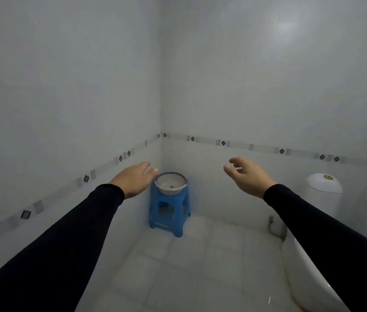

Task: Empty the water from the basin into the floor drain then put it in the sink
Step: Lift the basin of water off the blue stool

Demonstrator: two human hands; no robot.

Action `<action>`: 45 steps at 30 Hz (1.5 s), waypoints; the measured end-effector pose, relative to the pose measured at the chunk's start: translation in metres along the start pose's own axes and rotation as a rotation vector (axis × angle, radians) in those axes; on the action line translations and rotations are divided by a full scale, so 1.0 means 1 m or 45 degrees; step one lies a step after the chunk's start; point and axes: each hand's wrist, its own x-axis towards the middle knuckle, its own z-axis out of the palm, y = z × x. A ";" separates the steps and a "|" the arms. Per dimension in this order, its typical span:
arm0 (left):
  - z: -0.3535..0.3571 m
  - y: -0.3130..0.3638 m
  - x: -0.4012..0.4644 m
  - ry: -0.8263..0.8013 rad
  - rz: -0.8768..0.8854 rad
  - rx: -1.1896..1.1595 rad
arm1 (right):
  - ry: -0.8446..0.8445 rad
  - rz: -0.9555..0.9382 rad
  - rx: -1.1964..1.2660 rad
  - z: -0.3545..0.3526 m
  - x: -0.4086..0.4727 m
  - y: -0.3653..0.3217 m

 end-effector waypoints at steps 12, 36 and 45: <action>-0.007 -0.099 0.141 -0.137 -0.072 -0.016 | -0.045 0.187 0.038 0.100 0.123 -0.017; 0.065 -0.154 0.448 -0.177 -0.190 -0.092 | -0.137 0.222 0.065 0.213 0.434 0.080; 0.103 -0.179 0.564 -0.228 -0.237 -0.133 | -0.196 0.267 0.075 0.255 0.536 0.123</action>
